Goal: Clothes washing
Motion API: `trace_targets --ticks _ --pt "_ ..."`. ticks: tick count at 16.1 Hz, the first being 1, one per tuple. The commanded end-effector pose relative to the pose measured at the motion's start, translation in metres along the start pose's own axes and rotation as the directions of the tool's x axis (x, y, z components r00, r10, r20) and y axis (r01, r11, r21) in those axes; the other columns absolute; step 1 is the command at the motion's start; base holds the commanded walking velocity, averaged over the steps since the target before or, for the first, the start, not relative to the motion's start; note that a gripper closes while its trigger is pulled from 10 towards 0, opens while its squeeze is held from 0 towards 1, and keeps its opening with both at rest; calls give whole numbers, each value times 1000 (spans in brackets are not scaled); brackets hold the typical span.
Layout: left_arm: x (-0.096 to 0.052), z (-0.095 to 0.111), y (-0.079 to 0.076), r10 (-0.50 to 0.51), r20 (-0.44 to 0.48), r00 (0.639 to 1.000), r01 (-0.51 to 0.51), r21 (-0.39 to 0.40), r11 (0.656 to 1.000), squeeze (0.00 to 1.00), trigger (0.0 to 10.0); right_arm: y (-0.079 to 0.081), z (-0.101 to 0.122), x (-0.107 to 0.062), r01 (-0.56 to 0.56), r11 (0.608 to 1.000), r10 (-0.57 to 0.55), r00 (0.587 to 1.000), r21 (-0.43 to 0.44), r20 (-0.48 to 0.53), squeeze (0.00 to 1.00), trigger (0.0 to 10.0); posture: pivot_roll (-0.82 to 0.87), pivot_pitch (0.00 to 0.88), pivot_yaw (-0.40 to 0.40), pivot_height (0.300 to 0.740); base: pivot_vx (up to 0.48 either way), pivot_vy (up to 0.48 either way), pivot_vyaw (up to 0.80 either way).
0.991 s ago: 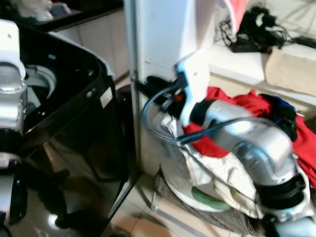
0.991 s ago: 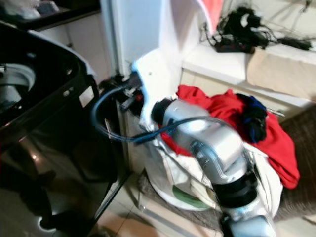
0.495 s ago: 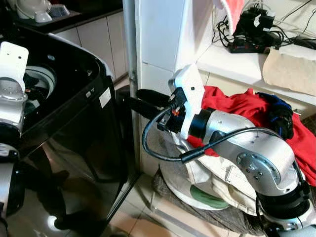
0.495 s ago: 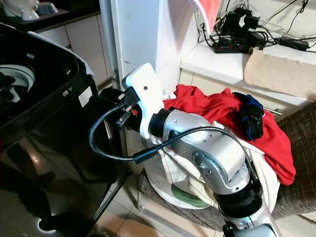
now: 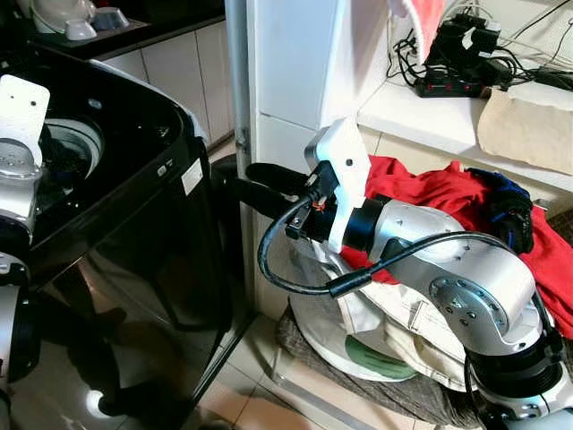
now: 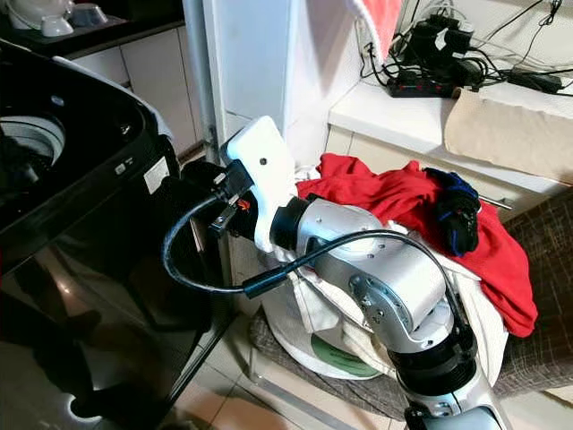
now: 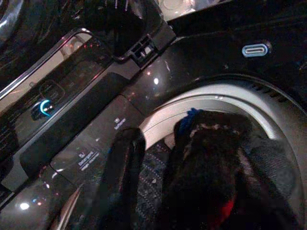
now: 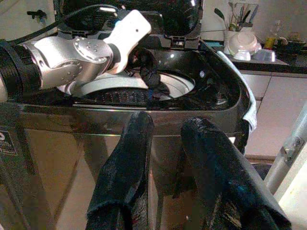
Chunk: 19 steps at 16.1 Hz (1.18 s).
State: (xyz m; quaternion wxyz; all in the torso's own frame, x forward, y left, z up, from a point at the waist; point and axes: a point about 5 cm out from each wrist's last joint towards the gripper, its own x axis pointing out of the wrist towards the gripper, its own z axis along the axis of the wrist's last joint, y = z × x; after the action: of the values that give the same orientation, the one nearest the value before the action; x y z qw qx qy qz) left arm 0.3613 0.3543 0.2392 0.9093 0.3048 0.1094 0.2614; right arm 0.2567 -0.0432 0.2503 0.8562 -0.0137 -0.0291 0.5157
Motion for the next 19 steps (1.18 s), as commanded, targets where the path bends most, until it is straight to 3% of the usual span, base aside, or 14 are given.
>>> trace_targets --ticks 1,6,8,9,11,12,13,14,15,19 --pt "1 6 8 9 18 1000 -9 5 1000 1000 10000 -2 0 -2 12 1000 -12 1000 0 -1 0 10000 12 0 -19 740 0 0 0" --pt "1 1 7 -59 -33 998 61 68 996 1000 10000 -14 -5 -5 104 995 -104 993 -9 -47 0 10000 1 0 -11 740 0 0 0" --pt "0 -5 8 -88 -75 993 91 44 995 1000 10000 -17 -6 -7 139 990 -139 989 -10 -53 0 10000 -3 0 -7 740 0 0 0" --pt "-2 -4 9 -132 -67 989 135 28 991 0 10000 -20 -7 -8 166 986 -166 984 -8 -57 0 10000 -7 0 -2 740 0 0 0" --pt "-8 -11 13 -207 -88 974 214 69 974 0 10000 -23 -9 -10 194 981 -194 978 -3 -73 0 10000 -6 0 -6 740 0 0 0" --pt "-9 -15 17 -228 -97 969 233 43 971 0 10000 -23 -10 -10 195 981 -194 978 4 -76 0 10000 -6 0 -6 740 0 0 0" --pt "-12 -18 19 -275 -106 956 271 -49 961 0 10000 -23 -10 -10 195 981 -194 978 5 -79 0 10000 -2 0 -11 740 0 0 0" --pt "-16 -22 23 -308 -121 944 299 -88 950 0 10000 -23 -11 -10 192 981 -191 978 5 -83 0 10000 0 0 -14 740 0 0 0" --pt "-19 -29 29 -306 -155 939 301 -60 952 1000 10000 -23 -11 -9 191 981 -190 978 5 -85 0 10000 2 0 -16 740 0 0 0" --pt "-31 -27 37 -350 -159 923 348 -43 937 1000 10000 -24 -10 -7 190 982 -189 978 6 -85 0 10000 12 0 -31 740 0 0 0"
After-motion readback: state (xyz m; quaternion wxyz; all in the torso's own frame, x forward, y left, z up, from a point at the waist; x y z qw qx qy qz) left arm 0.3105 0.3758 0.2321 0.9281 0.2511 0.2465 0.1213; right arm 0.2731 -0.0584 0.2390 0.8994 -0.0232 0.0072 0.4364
